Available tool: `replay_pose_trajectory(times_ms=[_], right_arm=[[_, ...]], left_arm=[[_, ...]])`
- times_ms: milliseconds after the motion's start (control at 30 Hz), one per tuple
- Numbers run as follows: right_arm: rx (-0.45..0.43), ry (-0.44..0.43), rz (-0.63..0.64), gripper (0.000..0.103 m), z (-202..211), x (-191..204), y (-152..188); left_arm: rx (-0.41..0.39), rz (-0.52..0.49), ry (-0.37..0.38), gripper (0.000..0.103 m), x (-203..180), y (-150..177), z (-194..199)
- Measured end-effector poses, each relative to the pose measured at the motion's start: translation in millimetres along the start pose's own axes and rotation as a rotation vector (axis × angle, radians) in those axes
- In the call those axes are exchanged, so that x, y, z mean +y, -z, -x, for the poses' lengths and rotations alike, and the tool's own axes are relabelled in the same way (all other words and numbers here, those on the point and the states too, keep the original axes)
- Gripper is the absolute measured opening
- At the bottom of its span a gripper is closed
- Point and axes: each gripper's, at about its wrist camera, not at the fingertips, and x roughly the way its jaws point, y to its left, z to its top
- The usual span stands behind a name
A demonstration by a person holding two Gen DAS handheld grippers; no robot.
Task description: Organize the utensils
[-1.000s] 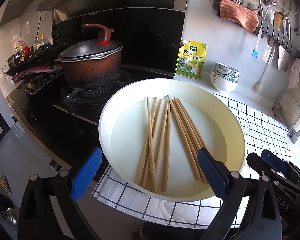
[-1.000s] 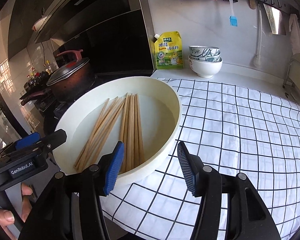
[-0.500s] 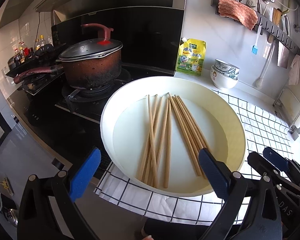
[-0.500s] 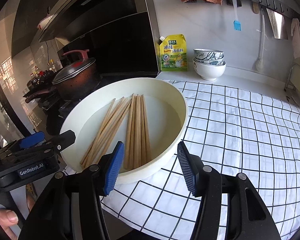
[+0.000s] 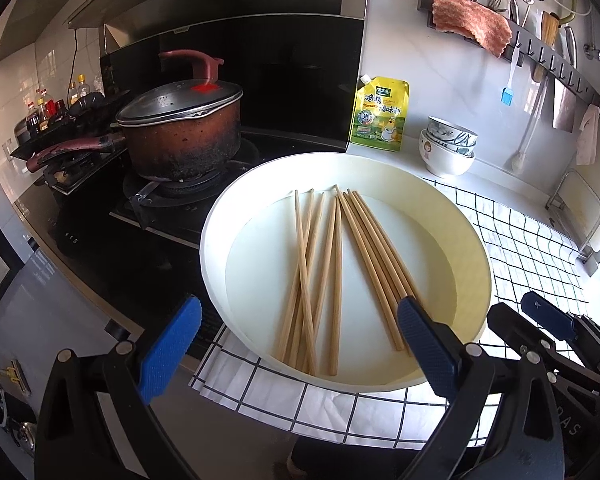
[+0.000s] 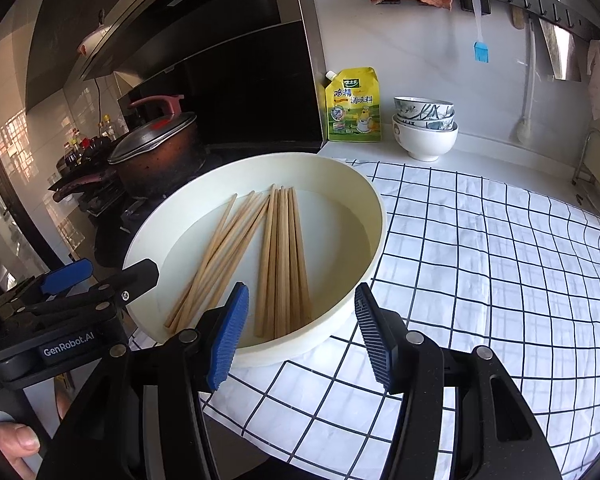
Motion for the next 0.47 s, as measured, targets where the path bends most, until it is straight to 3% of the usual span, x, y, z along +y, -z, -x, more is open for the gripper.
replay_pose_trajectory(times_ms=[467], right_arm=[[0.000, -0.001, -0.005, 0.055, -1.2, -1.2, 1.0]], left_arm=[[0.010, 0.009, 0.005, 0.097, -1.1, 1.4, -0.7]])
